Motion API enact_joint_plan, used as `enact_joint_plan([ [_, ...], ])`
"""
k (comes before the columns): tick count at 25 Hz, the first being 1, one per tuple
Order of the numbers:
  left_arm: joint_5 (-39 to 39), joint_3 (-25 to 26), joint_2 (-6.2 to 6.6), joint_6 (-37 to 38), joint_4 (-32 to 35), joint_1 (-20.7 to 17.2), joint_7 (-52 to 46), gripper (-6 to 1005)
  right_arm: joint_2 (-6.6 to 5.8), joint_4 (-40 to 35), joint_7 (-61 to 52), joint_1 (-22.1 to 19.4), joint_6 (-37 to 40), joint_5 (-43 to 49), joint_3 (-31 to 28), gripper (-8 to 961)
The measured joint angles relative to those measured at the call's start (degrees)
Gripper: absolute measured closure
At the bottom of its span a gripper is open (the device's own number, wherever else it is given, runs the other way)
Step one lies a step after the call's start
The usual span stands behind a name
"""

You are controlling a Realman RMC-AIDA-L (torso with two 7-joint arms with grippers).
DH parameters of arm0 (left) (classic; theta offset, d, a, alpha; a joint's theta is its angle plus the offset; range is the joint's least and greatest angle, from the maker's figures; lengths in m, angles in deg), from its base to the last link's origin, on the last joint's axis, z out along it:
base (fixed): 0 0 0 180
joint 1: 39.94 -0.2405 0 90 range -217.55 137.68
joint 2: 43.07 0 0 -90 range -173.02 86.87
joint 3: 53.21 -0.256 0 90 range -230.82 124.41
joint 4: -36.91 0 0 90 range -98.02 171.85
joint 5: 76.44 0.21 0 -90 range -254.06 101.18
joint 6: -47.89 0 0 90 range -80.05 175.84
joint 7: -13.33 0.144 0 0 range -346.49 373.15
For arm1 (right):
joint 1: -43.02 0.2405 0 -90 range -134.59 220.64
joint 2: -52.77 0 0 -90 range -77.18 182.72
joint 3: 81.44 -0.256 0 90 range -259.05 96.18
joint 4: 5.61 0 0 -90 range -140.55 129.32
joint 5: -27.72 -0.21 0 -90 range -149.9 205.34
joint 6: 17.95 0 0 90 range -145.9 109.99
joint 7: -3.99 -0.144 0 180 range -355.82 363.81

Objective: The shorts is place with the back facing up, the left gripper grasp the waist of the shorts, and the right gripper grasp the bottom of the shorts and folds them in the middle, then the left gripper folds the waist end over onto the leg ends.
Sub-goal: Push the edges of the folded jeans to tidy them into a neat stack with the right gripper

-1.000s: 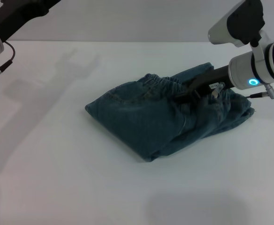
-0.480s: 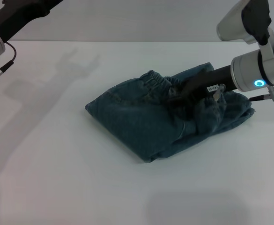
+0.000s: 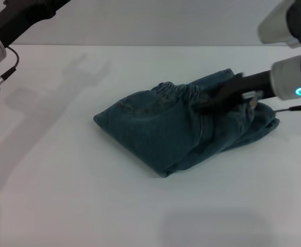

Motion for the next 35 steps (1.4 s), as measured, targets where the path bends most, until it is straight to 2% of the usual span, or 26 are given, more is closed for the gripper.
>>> enact_joint_plan([
  [4, 0.0, 0.0, 0.0, 0.16, -0.04, -0.06, 0.01, 156, -0.01, -0.38, 0.3, -1.48, -4.96, 0.02, 0.04, 443],
  [9, 0.0, -0.01, 0.0, 0.26, -0.17, 0.1, 0.0, 156, 0.32, 1.72, 1.67, -0.95, -7.95, 0.02, 1.63, 442],
  [18, 0.03, 0.02, 0.0, 0.29, -0.63, 0.14, 0.04, 156, 0.42, 4.52, 2.59, -0.75, -18.7, -0.06, 7.81, 442],
  [27, 0.05, 0.09, 0.0, 0.29, -0.8, 0.14, -0.05, 156, 0.54, 5.34, 2.69, -0.2, -19.55, -1.21, 11.01, 442],
  [35, 0.05, 0.32, 0.08, 0.29, -0.79, 0.16, 0.01, 157, 0.35, 4.89, 2.69, -0.34, -14.35, -2.95, 10.8, 442],
])
